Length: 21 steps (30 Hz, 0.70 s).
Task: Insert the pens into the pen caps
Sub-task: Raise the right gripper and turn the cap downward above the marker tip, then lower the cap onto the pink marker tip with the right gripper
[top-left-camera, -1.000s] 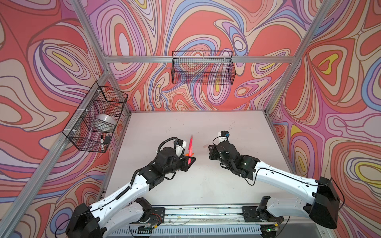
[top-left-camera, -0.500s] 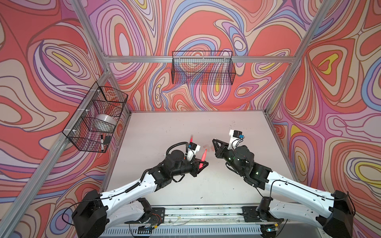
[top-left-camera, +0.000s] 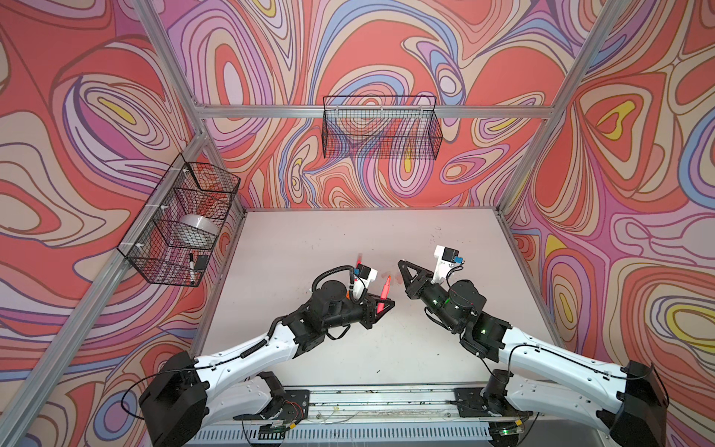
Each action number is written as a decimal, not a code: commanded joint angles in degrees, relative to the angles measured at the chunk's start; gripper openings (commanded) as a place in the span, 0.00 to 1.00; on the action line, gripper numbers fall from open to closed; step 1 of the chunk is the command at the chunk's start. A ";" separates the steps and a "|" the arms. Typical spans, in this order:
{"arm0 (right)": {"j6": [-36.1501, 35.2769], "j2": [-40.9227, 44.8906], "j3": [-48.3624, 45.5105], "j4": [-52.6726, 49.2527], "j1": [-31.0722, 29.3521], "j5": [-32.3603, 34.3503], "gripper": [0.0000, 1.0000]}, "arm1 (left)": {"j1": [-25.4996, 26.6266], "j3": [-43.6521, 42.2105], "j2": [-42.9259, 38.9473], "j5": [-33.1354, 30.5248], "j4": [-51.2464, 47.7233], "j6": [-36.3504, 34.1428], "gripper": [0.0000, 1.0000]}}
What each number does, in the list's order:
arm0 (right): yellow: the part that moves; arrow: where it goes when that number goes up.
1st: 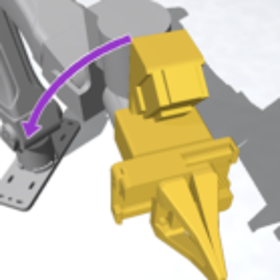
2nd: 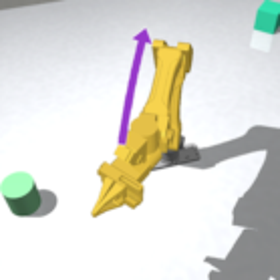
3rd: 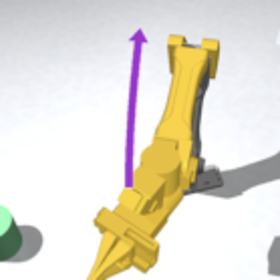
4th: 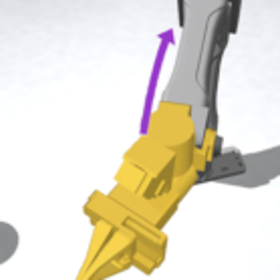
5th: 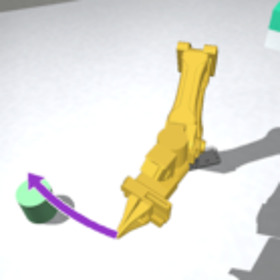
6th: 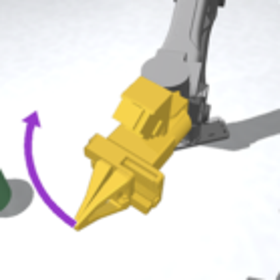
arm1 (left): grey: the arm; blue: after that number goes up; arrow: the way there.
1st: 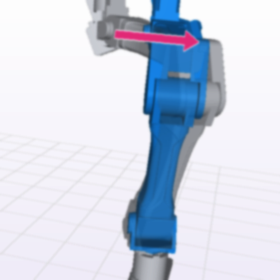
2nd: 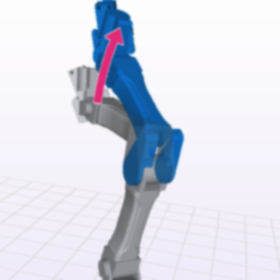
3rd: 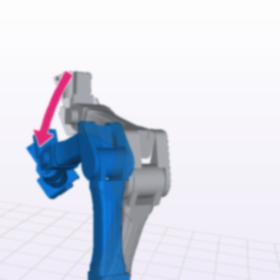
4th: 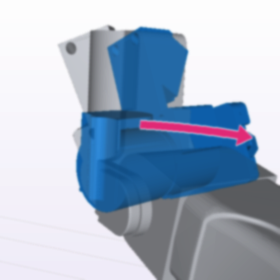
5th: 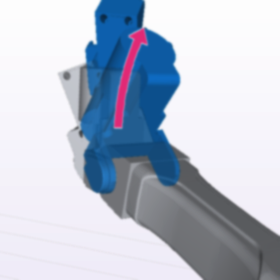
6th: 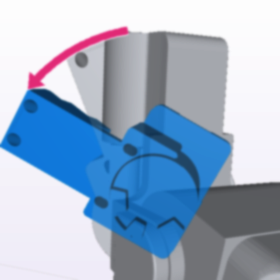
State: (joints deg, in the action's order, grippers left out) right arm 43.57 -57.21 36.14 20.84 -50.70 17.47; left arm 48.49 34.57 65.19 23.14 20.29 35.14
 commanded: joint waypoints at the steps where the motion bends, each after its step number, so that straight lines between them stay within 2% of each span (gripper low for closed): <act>1: 0.87 0.18 -0.46 1.61 0.07 -0.93 0.00 | 0.20 0.51 1.02 1.55 4.00 1.79 0.00; 21: 1.86 -4.22 0.69 1.66 0.14 -2.79 0.00 | 0.20 2.43 3.06 1.39 3.99 0.75 0.00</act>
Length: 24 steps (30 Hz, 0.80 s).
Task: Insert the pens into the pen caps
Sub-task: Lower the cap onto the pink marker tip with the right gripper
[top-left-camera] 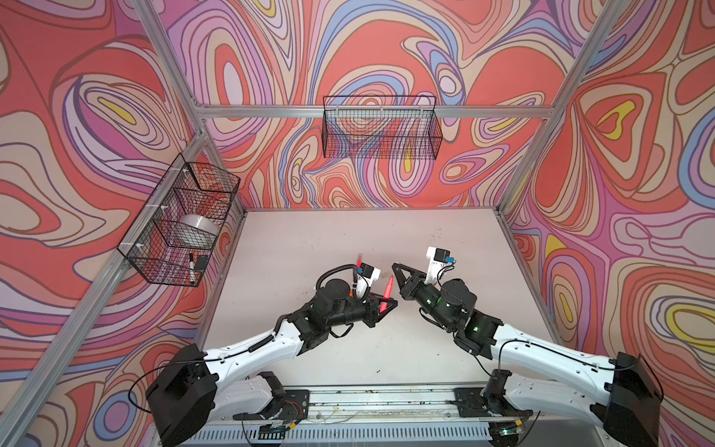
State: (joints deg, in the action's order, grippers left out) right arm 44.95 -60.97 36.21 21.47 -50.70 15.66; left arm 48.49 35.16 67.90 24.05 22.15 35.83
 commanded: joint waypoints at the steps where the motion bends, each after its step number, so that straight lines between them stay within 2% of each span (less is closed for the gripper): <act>1: 0.56 -0.40 0.54 1.01 0.09 -1.14 0.00 | 0.26 1.83 0.37 0.38 2.07 0.04 0.00; 14: 1.75 -0.42 -0.21 1.22 0.14 -2.51 0.00 | 0.22 1.32 0.61 -1.11 3.33 -0.03 0.00; 24: 3.30 -1.95 -1.12 2.34 0.00 -6.95 0.00 | -0.13 3.29 0.32 -3.94 3.71 -0.72 0.00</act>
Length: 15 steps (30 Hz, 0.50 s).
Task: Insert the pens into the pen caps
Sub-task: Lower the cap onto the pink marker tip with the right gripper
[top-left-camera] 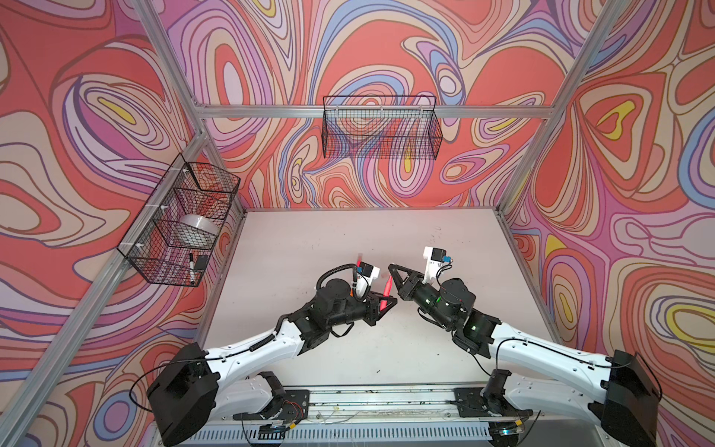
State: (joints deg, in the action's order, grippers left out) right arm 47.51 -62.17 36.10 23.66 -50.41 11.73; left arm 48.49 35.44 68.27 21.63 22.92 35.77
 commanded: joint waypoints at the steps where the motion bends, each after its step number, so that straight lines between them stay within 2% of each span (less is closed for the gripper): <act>1: 0.84 -0.94 -1.18 0.14 -0.26 -3.23 0.00 | -0.51 3.30 0.02 -1.25 3.15 -0.55 0.00; 9: -0.63 0.44 -2.32 -0.85 -0.30 -3.10 0.00 | -3.48 4.46 1.34 4.03 6.88 1.76 0.00; 15: -4.11 0.60 -0.48 -3.93 -0.28 -4.92 0.00 | -4.19 4.07 0.58 6.14 6.65 0.30 0.00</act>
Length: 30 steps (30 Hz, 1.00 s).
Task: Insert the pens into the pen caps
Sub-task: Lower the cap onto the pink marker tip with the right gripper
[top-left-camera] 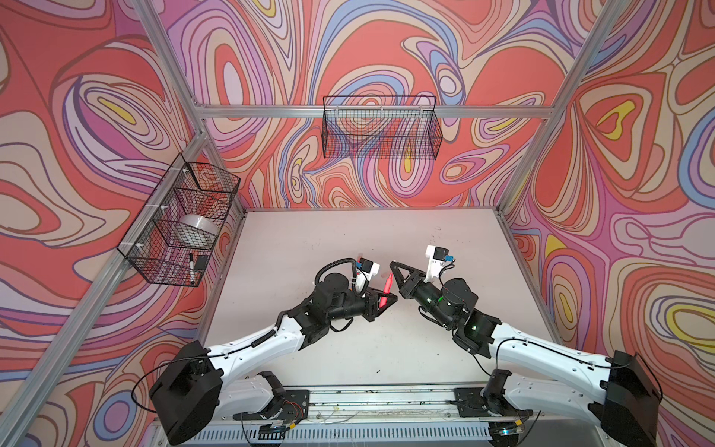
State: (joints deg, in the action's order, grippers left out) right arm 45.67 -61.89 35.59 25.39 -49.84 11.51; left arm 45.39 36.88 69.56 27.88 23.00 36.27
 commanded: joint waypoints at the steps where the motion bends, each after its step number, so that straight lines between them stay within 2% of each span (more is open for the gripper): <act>1: -2.86 0.36 0.31 -5.99 -0.86 -5.01 0.00 | -1.13 2.20 -1.25 -0.15 6.44 -0.49 0.00; 8: -4.85 -3.08 2.79 -5.25 -0.74 -11.84 0.00 | -1.09 1.66 -4.37 0.74 4.67 -2.42 0.00; 16: -5.71 -2.31 0.96 -4.15 -0.73 -11.57 0.00 | -1.44 0.79 -8.14 -2.50 1.93 -3.78 0.00; 23: -6.77 -3.21 0.91 -1.04 -0.72 -17.90 0.00 | -1.53 2.14 -7.09 -1.79 1.78 -4.39 0.00; 30: -0.95 -2.40 -2.42 2.64 -0.73 -15.13 0.05 | -1.53 1.79 -7.44 -3.71 2.21 -4.90 0.00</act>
State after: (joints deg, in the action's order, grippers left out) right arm 41.58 -63.77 36.10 30.92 -49.30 1.67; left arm 44.25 36.69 63.09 26.57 18.72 32.93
